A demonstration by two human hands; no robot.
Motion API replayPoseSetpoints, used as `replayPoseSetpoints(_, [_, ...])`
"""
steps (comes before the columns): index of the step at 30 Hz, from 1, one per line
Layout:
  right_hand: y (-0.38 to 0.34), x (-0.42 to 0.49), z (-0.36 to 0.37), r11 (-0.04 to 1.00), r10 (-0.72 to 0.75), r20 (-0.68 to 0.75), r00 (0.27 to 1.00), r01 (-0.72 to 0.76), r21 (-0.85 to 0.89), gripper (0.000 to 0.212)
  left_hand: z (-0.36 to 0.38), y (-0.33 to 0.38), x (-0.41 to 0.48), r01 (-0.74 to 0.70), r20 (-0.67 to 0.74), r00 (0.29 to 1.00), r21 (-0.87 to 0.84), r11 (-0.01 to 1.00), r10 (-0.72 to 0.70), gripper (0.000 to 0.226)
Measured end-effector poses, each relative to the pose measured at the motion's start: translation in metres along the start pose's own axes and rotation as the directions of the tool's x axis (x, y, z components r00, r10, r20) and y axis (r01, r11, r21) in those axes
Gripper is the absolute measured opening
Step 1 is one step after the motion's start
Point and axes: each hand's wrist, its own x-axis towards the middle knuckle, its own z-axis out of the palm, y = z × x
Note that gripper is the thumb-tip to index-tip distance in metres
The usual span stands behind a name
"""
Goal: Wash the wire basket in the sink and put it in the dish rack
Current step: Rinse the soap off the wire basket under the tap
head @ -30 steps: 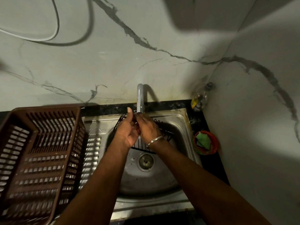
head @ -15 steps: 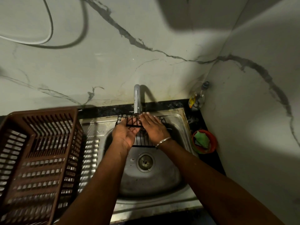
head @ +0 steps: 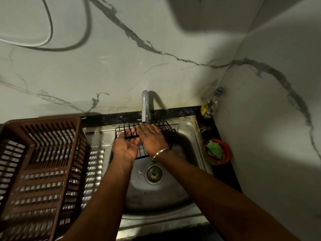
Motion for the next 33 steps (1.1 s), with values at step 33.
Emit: replayPoseSetpoints(33, [0.026,-0.01,-0.031,0.95,0.107,-0.305,0.946,-0.008,0.311,0.068,-0.016,-0.034,-0.009,0.176,0.116,0.982,-0.306,0.936,-0.147,0.034])
